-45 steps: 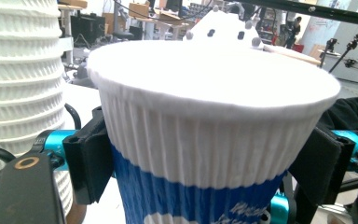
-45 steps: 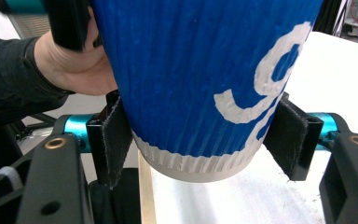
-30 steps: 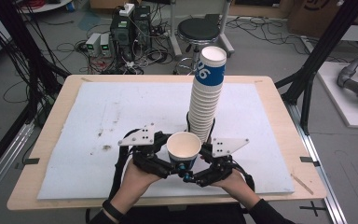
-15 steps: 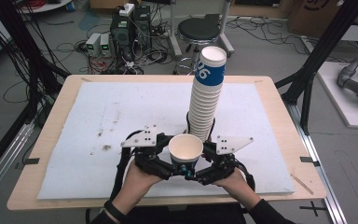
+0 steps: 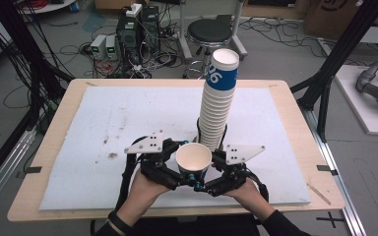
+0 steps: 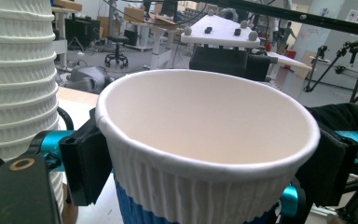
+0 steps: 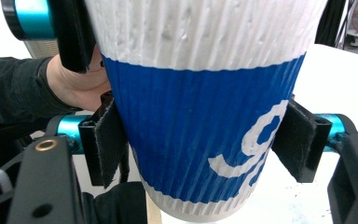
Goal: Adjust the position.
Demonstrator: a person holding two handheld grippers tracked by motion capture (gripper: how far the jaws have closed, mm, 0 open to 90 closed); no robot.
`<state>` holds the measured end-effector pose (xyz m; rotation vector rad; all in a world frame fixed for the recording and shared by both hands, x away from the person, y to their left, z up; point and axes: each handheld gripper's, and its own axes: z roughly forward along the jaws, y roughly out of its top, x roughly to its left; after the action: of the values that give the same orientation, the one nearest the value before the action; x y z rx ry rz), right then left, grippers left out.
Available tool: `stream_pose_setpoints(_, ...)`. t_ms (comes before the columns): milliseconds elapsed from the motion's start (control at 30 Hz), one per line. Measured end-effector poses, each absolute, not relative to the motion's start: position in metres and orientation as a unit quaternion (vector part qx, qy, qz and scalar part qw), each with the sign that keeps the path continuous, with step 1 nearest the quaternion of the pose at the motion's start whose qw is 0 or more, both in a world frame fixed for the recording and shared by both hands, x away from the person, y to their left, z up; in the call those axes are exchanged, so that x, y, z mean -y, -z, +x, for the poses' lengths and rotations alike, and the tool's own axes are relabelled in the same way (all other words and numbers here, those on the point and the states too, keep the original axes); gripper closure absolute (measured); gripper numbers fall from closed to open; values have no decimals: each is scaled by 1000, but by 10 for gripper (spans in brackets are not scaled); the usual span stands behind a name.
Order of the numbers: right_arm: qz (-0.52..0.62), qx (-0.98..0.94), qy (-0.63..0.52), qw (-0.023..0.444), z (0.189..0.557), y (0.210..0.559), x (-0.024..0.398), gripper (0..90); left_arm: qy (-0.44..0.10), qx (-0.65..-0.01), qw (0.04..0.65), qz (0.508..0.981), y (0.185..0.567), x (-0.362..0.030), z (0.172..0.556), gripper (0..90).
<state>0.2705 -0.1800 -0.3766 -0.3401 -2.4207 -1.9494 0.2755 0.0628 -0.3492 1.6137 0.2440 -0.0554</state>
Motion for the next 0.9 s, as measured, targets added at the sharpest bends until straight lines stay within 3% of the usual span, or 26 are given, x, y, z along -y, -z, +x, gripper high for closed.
stream_pose_setpoints(267, -106, 776, 621, 2, 270, 376, 180, 268, 19, -101, 683, 723, 348, -64, 276, 210)
stream_pose_setpoints(467, -103, 778, 619, -11, 269, 374, 182, 209, 14, -101, 681, 725, 347, -65, 276, 212)
stream_pose_setpoints(900, -120, 773, 622, -30, 277, 367, 207, 197, 0, -112, 677, 727, 349, -82, 283, 213)
